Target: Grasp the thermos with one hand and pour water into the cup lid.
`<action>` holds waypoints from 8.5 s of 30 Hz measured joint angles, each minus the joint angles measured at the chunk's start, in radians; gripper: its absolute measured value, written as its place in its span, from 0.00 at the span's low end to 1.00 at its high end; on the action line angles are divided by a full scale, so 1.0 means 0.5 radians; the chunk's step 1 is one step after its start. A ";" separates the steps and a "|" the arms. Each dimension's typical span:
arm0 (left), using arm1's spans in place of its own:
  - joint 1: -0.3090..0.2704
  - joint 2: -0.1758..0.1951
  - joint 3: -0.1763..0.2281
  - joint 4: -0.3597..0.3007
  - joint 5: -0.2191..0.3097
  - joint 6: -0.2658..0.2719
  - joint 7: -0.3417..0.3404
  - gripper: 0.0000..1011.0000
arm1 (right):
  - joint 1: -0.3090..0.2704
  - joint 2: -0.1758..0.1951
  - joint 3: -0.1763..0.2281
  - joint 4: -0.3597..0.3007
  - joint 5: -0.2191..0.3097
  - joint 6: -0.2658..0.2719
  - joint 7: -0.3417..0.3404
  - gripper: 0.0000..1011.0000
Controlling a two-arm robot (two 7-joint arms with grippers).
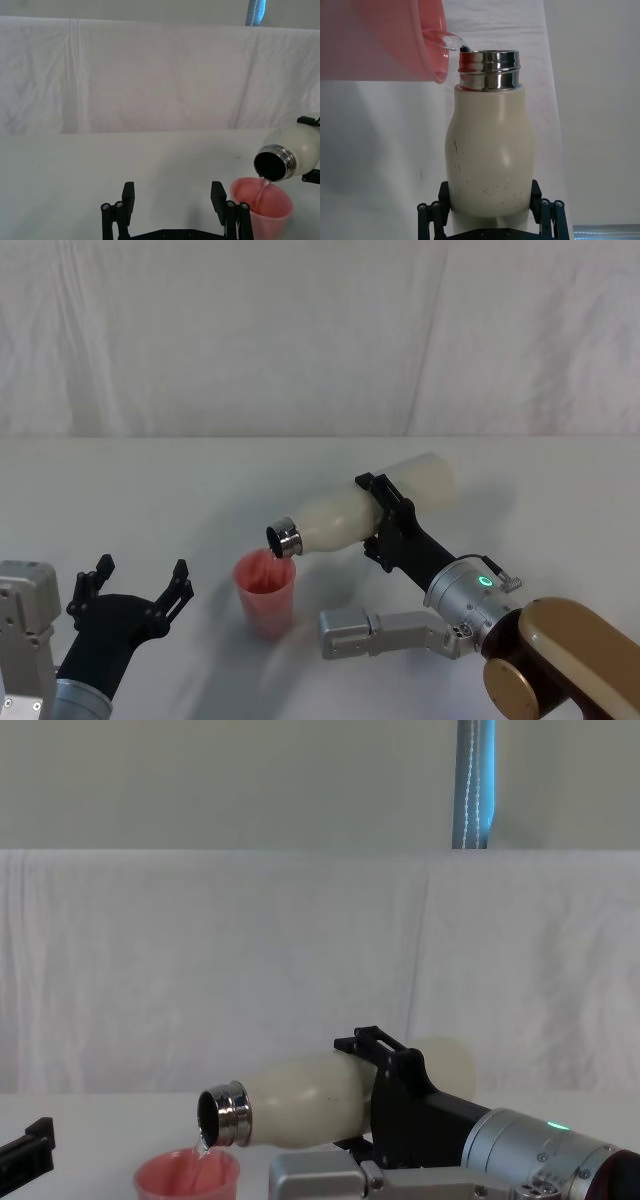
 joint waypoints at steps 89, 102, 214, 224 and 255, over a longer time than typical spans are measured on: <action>0.000 0.000 0.000 0.000 0.000 0.000 0.000 0.99 | -0.656 -0.264 0.871 -0.538 1.900 -0.128 0.641 0.94; 0.000 0.000 0.000 0.000 0.000 0.000 0.000 0.99 | -0.690 -0.302 0.908 -0.573 2.037 0.004 0.659 0.94; 0.000 0.000 0.000 0.000 0.000 0.000 0.000 0.99 | -0.682 -0.328 0.888 -0.502 2.225 0.065 0.654 0.94; 0.000 0.000 0.000 0.000 0.000 0.000 0.000 0.99 | -0.681 -0.330 0.890 -0.489 2.216 0.056 0.642 0.94; 0.000 0.000 0.000 0.000 0.000 0.000 0.000 0.99 | -0.680 -0.335 0.891 -0.487 2.211 0.057 0.643 0.94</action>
